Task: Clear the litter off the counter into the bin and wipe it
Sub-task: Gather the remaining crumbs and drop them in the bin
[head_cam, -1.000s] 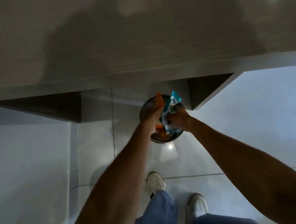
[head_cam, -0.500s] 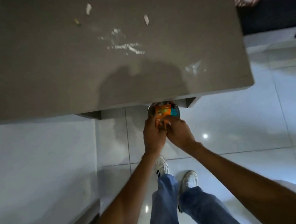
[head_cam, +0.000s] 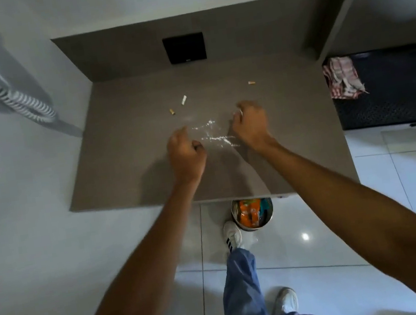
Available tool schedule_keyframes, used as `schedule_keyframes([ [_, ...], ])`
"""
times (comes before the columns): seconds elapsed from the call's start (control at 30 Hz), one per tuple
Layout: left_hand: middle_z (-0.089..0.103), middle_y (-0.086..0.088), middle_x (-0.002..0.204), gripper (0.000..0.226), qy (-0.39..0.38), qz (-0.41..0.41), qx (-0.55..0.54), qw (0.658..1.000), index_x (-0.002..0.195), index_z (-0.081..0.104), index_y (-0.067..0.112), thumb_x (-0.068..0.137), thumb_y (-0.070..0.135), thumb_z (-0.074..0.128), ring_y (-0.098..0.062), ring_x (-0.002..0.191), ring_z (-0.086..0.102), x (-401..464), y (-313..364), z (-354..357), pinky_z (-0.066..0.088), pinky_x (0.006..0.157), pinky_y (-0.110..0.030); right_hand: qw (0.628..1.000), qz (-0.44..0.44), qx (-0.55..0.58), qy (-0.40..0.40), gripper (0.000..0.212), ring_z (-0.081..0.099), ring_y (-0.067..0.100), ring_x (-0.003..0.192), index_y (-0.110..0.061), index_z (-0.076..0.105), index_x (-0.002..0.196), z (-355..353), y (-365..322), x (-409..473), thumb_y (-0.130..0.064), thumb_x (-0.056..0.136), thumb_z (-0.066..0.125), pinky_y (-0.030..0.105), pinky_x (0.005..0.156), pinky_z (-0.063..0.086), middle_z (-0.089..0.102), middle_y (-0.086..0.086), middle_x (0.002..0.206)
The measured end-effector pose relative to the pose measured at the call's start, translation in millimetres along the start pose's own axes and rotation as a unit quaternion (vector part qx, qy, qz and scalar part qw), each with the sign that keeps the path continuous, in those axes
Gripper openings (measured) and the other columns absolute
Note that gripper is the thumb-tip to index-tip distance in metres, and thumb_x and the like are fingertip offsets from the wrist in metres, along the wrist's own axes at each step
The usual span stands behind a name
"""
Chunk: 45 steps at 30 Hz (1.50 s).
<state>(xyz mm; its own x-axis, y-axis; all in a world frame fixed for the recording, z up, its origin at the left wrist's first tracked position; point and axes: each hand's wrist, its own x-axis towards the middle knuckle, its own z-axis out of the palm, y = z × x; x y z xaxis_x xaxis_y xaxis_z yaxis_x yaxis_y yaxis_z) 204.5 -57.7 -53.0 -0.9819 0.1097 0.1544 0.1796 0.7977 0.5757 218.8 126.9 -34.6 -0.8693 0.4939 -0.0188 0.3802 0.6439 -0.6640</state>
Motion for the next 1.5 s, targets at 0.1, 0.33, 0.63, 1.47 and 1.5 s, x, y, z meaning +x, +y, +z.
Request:
schedule_keyframes([
  [0.1,0.067,-0.022,0.122,0.04,-0.012,-0.073,0.082,0.994,0.123,0.067,0.003,0.093,0.029,0.059,-0.041,0.116,0.06,66,-22,16,0.041,0.099,-0.045,0.996,0.063,-0.067,-0.002,0.031,0.065,0.038,0.111,0.002,0.068,0.114,21,7,44,-0.022,0.096,0.058,0.038,0.095,0.052,0.067,0.023,0.119],
  [0.33,0.066,-0.017,0.122,0.034,-0.016,-0.137,0.099,0.986,0.111,0.073,0.013,0.1,0.039,0.054,-0.039,0.112,0.06,141,-45,40,0.045,0.096,-0.043,0.997,0.069,-0.037,-0.001,0.023,0.07,0.036,0.101,-0.003,0.078,0.098,26,24,81,0.0,0.086,0.059,0.031,0.092,0.052,0.074,0.02,0.109],
  [0.63,0.072,-0.021,0.111,0.015,0.01,-0.022,-0.076,0.997,0.1,0.079,0.003,0.09,0.005,0.067,-0.036,0.107,0.064,154,-48,52,0.049,0.096,-0.038,0.993,0.056,-0.096,-0.028,0.016,0.069,0.037,0.095,-0.005,0.079,0.097,16,44,75,-0.014,0.086,0.071,0.033,0.086,0.054,0.07,0.02,0.104],
  [1.47,0.084,-0.007,0.095,0.018,-0.249,-0.268,-0.528,0.767,0.089,0.085,0.017,0.088,0.002,0.075,-0.023,0.091,0.081,-62,29,-21,0.066,0.078,-0.028,0.957,-0.025,0.247,-0.152,0.017,0.074,0.006,0.071,-0.021,0.075,0.109,-53,43,-107,-0.015,0.1,0.062,0.024,0.07,0.063,0.077,-0.006,0.085],
  [1.5,0.083,-0.01,0.097,0.016,-0.26,-0.294,-0.525,0.755,0.09,0.085,0.016,0.088,0.003,0.074,-0.026,0.091,0.081,-100,24,-22,0.066,0.077,-0.028,0.953,-0.03,0.241,-0.18,0.016,0.075,0.006,0.072,-0.022,0.077,0.109,-54,52,-140,-0.018,0.098,0.065,0.023,0.071,0.064,0.079,-0.006,0.087],
])
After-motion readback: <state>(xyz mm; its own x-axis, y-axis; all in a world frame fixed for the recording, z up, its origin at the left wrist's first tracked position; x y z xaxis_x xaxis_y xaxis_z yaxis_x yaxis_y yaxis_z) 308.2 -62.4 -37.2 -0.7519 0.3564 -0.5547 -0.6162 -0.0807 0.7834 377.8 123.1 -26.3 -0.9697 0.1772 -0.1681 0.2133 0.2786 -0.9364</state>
